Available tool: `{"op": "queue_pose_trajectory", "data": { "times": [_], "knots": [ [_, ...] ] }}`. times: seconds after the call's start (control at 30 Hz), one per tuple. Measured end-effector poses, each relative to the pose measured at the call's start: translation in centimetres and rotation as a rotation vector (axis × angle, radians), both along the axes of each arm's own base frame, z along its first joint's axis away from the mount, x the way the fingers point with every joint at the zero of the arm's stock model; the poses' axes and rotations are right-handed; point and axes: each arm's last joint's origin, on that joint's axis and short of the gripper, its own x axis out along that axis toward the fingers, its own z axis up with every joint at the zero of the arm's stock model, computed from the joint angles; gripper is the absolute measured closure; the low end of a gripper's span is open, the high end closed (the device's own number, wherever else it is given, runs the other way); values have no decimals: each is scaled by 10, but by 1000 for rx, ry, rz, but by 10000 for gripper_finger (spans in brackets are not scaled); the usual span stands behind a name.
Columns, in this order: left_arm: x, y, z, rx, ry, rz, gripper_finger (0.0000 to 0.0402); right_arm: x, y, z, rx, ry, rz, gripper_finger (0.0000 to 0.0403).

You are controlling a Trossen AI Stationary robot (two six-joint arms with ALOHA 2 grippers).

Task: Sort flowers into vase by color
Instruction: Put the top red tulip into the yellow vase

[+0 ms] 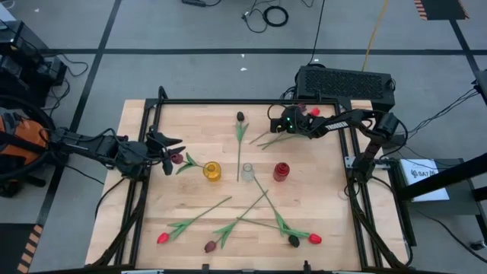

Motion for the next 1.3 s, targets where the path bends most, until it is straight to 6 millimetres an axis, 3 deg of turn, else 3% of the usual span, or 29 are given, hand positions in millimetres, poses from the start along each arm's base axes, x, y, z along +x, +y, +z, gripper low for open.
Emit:
{"op": "queue_pose_trajectory", "data": {
  "times": [0.33, 0.53, 0.67, 0.8, 1.03, 1.17, 1.3],
  "knots": [
    [0, 0, 0, -1, 0, -1, 262, 2, 5, 0, -14, 28, 44, 330],
    [0, 0, 0, 4, 3, -5, 262, 12, 9, 22, -39, -33, 196, 354],
    [0, 0, 0, 4, 2, -4, 262, 17, 4, 38, -36, 24, 299, 346],
    [0, 0, 1, 3, -3, -5, 262, 25, -3, 56, -65, 167, 559, 324],
    [3, -1, 5, 7, -52, -13, 262, 35, -24, 112, -167, 388, 895, 283],
    [3, -1, 7, 7, -65, -13, 262, 33, -28, 116, -275, 569, 1115, 261],
    [4, -1, 6, 4, -61, -11, 262, 31, -35, 105, -303, 655, 1235, 256]
  ]
}}
